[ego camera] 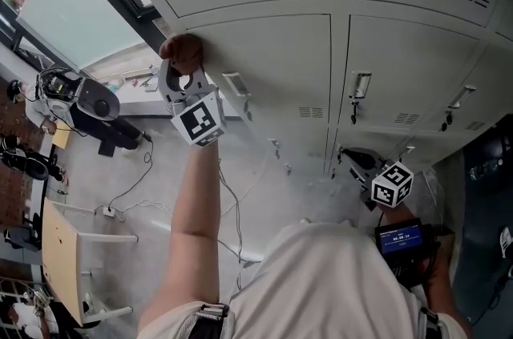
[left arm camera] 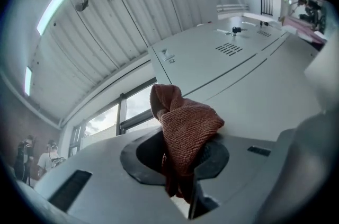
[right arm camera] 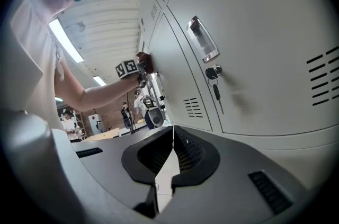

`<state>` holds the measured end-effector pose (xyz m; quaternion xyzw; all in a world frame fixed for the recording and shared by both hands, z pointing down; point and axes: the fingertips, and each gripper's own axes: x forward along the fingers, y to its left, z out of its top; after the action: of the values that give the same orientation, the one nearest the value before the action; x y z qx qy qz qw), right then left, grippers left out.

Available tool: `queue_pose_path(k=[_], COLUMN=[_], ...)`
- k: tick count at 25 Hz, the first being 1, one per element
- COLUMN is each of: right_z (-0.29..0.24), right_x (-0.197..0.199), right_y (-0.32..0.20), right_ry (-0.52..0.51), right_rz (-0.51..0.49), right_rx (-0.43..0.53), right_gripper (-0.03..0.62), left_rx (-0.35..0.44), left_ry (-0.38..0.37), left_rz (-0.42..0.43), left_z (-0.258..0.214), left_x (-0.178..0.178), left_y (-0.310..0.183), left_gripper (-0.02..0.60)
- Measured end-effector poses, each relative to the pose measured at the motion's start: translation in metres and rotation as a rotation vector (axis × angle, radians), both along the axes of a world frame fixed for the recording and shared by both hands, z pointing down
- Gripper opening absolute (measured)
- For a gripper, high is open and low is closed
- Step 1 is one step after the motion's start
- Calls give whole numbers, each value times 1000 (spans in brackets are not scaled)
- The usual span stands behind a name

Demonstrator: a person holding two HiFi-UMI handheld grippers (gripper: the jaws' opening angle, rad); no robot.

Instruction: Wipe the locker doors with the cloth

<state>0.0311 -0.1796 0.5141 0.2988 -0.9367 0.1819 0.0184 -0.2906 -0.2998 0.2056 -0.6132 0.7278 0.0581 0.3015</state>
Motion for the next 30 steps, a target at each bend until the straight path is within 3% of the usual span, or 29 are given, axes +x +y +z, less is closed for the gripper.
queue_pose_path(k=[3,6,10,12,16,23,30], right_z=[0,-2,-14,-19,-24,-32,-33], right_x=[1,9,20,19,21,40,26], right_y=[0,-1,-6,-11,-17,-23,-7], right_ry=[4,-2,-56,-61,-48,-56,-54], right_rz=[-5,-6,7,7,4,36,-25], right_rx=[1,12,53,77,103,118,119], right_gripper=[18,18,18,18,18,18,17], left_rx=[-39,-124,-223,-241,-293,-466,-592], left_ry=[-7,35,-15,14,114,261,266], left_rz=[29,77,224,282,356,438,504], left_z=[30,60,86,90,104,167,233], left_x=[23,41,90,102,115,121,124], left_y=[1,2,11,18,40,87,123], left_gripper=[74,74,74,74,74,74,74])
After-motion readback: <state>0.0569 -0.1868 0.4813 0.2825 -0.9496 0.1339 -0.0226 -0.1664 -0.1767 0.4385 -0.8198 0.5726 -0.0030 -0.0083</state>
